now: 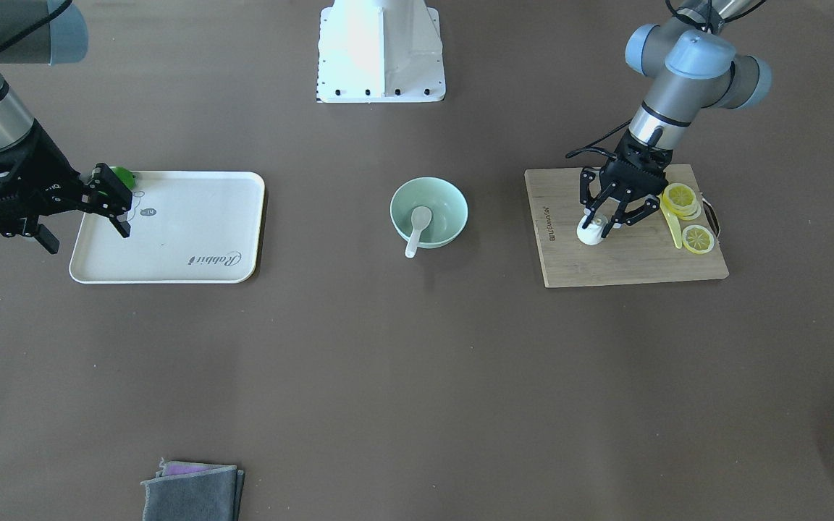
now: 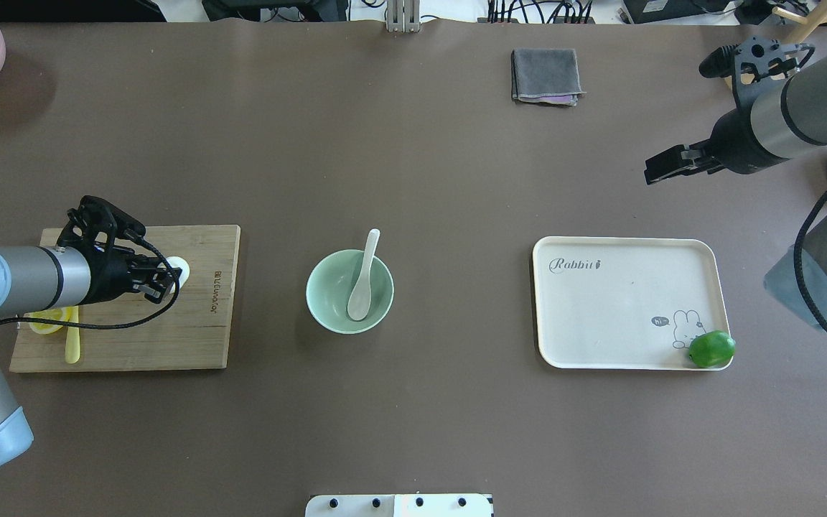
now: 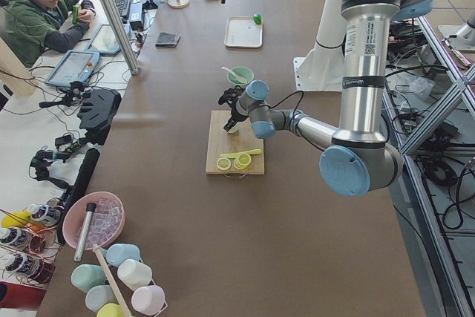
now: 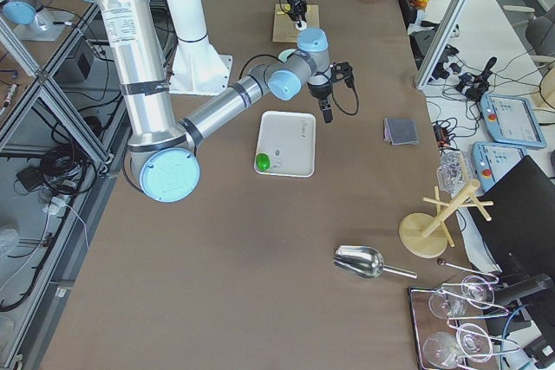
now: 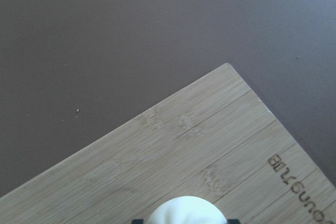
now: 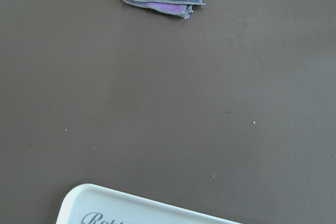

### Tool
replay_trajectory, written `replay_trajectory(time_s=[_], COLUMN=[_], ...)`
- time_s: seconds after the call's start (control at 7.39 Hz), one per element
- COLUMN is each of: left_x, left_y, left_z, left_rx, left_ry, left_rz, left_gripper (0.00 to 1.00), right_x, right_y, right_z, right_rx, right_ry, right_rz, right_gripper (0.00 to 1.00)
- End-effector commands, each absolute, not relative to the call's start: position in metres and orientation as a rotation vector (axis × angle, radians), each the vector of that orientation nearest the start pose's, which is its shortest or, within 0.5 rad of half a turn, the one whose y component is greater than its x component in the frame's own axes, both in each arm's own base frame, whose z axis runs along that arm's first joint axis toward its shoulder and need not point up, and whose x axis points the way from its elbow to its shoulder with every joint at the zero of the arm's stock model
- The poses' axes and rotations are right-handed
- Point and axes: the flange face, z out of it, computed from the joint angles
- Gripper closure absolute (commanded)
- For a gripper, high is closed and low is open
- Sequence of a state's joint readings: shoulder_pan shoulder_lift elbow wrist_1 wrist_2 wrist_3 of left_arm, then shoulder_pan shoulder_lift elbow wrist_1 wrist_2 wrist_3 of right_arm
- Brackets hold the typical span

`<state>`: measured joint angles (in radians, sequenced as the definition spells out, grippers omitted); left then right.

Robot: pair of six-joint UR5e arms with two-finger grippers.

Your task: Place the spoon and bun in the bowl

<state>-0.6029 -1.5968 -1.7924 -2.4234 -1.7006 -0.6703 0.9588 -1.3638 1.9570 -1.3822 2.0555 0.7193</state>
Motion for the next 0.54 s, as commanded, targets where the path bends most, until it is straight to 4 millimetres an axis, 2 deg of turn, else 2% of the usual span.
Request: replay_trajectory(time_s=[0.0, 0.27, 0.41], left_x=[0.371, 0.393, 0.415], left_y=[-0.401, -0.416, -0.404], left_z=[0.398, 0.328, 0.307], left_rx=[0.729, 0.696, 0.662], left_ry=[0.957, 1.124, 1.184], left_rz=[0.335, 0.144, 0.127], left_gripper=[0.99, 0.99, 0.98], right_x=[-0.242, -0.242, -0.242], right_y=[-0.497, -0.497, -0.497], right_z=[0.352, 0.351, 0.352], right_rx=[0.318, 0.323, 0.321], right_ry=[-0.832, -0.830, -0.829], right_rz=[-0.088, -0.087, -0.087], right_gripper=[0.00, 0.00, 0.00])
